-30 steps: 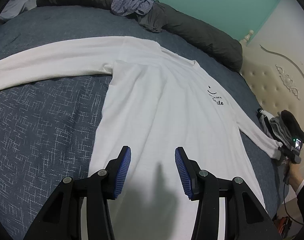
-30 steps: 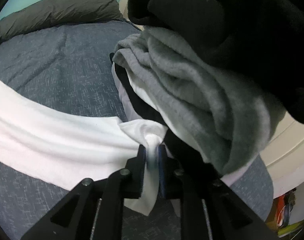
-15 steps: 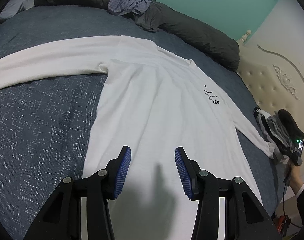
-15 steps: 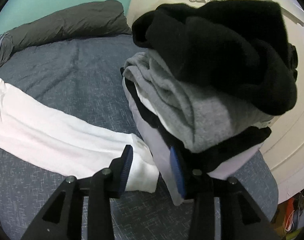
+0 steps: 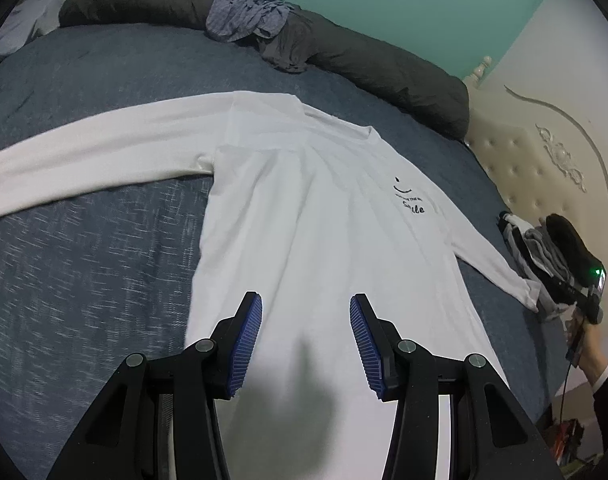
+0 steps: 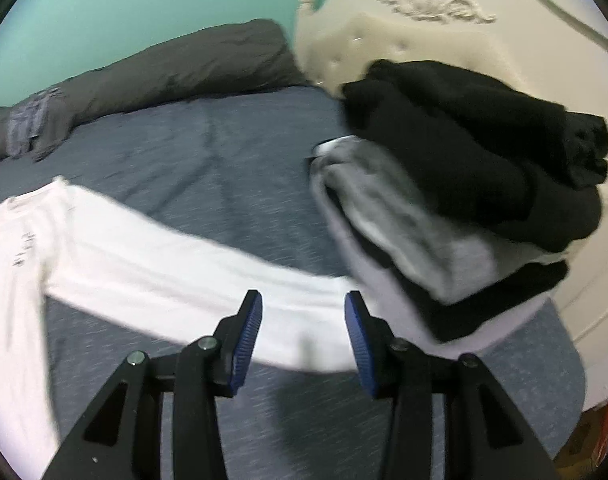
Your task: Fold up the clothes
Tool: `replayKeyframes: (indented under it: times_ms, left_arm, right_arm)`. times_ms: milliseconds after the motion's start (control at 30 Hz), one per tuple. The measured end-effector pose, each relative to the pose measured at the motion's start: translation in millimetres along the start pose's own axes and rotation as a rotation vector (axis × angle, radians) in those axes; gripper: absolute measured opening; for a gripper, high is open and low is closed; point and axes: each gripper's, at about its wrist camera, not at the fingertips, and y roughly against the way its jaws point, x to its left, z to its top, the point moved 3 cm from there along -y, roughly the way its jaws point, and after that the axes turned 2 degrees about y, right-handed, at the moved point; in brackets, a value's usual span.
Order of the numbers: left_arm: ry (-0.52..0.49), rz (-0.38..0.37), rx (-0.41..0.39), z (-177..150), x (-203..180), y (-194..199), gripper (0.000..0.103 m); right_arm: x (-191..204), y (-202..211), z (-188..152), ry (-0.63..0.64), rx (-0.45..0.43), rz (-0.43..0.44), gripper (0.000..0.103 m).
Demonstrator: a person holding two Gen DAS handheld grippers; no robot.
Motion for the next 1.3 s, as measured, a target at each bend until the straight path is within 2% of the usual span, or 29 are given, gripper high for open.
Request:
replayKeyframes:
  times_ms: [167,300,500,733,867,1033,1300]
  left_arm:
    - [-0.038,0.035,0.066,5.5,7.5,34.0,0.050]
    - [-0.050,0.065,0.131,-1.4,20.3,62.0,0.050]
    - [-0.040,0.093,0.230,-31.2,38.4,82.8,0.050]
    - [-0.038,0.104,0.304,-70.6,48.7,85.4,0.050]
    - [-0.035,0.107,0.313,-83.5,52.8,90.4,0.050]
    - [-0.025,0.097,0.307,-91.3,56.3,100.5,0.050]
    - [-0.003,0.108,0.329,-103.0,64.8,101.3,0.050]
  right_arm:
    - [41.8,11.4,-3.4,0.003,0.095,0.190,0.049]
    - [77.8,19.8,-12.8,0.057,0.169,0.306,0.049]
    - [119.1,38.4,-44.9,0.066,0.291,0.455,0.052]
    - [163.9,74.0,-99.5,0.155,0.384,0.570,0.052]
    - [187.8,75.4,-129.3,0.234,0.466,0.581,0.052]
    - [194.8,65.8,-159.2,0.224,0.555,0.571,0.052]
    - [197.6,60.5,-184.1,0.249,0.628,0.566,0.052]
